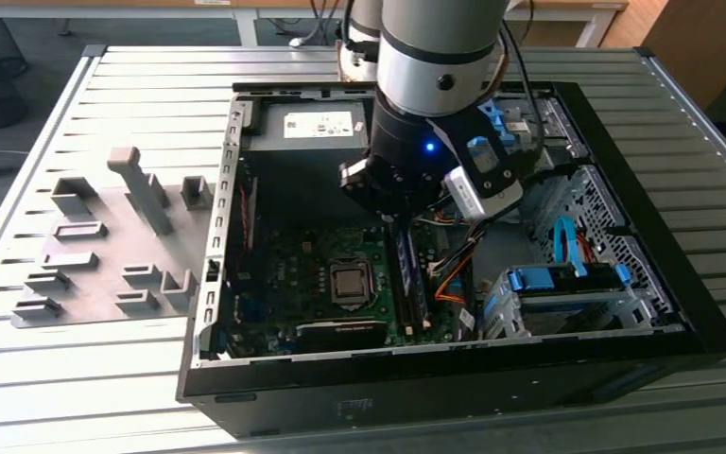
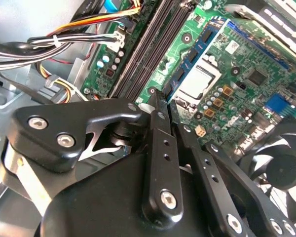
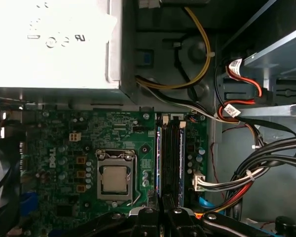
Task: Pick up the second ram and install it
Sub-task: 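Insert the second ram into the second slot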
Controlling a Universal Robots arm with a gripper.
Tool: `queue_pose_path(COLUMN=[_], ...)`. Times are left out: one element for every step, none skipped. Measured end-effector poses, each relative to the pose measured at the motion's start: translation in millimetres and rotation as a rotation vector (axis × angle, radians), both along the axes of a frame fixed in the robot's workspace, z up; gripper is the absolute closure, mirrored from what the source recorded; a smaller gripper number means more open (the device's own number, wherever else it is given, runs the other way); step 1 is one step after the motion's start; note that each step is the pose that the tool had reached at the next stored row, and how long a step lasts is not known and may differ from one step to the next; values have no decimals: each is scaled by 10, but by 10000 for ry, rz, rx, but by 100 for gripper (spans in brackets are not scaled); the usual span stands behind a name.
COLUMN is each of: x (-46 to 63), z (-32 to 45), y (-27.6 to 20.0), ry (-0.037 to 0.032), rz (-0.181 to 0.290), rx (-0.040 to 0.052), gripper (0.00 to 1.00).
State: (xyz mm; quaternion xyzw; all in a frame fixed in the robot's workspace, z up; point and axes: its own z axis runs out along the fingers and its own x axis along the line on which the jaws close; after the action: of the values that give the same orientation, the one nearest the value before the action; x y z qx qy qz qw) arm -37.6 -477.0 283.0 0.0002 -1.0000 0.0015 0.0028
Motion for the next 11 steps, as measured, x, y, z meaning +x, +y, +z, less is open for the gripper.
queue_pose_path(x=[7, 17, 29, 37, 43, 44, 44, 44, 46, 47, 47], z=[-18, -36, -55, -73, -86, -89, -89, -89, -93, -96, -96], y=[0, 0, 0, 0, 0, -1, -1, -1, 0, 0, -1], ry=[4, 8, 13, 19, 26, 28, 29, 30, 29, 29, 28], rz=[-2, -2, -2, -3, -2, -3, -4, -4, -3, -3, -3], rx=[-1, 0, 0, 0, 0, -3, -3, -4, -1, -1, -1], gripper=[86, 86, 86, 86, 86, 86, 86, 86, 86, 86, 86])
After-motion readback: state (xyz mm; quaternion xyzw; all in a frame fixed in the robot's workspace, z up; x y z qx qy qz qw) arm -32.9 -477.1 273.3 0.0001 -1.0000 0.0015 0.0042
